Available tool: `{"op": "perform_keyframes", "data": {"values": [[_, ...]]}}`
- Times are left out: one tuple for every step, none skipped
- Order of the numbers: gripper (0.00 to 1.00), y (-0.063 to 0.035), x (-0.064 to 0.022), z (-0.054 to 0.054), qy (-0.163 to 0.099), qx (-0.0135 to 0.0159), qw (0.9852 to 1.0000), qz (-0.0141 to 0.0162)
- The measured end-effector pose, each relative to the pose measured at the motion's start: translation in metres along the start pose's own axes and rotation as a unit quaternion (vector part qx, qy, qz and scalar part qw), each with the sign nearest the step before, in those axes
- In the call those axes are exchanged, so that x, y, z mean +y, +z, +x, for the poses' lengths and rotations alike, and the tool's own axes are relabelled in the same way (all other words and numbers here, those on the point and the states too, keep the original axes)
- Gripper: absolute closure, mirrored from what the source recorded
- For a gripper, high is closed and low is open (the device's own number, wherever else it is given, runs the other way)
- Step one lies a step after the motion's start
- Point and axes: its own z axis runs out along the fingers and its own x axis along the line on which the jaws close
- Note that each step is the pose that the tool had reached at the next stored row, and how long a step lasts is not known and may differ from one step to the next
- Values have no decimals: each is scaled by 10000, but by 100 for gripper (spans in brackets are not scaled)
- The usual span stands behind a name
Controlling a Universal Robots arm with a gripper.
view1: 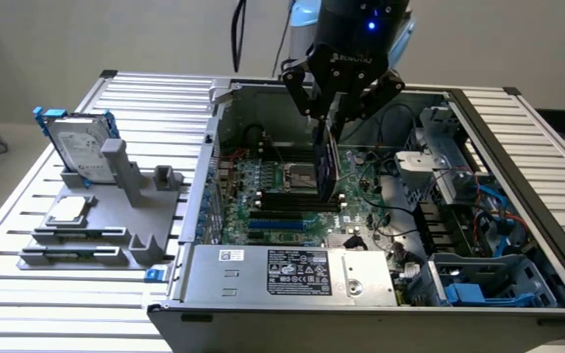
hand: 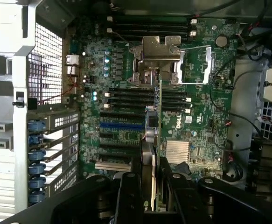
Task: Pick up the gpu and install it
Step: 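Pick up the gpu and move the gpu toward the slot, then insert the gpu into the slot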
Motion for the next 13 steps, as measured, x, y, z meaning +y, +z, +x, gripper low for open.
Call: {"op": "perform_keyframes", "data": {"values": [[74, 1, 0, 0, 0, -1, 10000, -2], [74, 1, 0, 0, 0, 0, 10000, -1], [74, 0, 0, 0, 1, 0, 10000, -1], [74, 0, 0, 0, 1, 0, 10000, -1], [74, 0, 0, 0, 1, 0, 10000, 0], [74, 0, 0, 0, 1, 0, 10000, -1], [74, 0, 0, 0, 1, 0, 10000, -1], [74, 0, 0, 0, 1, 0, 10000, -1], [74, 0, 0, 0, 1, 0, 10000, -1], [74, 0, 0, 0, 1, 0, 10000, -1], [74, 0, 0, 0, 1, 0, 10000, -1], [74, 0, 0, 0, 1, 0, 10000, -1], [74, 0, 0, 0, 1, 0, 10000, -1]]}}
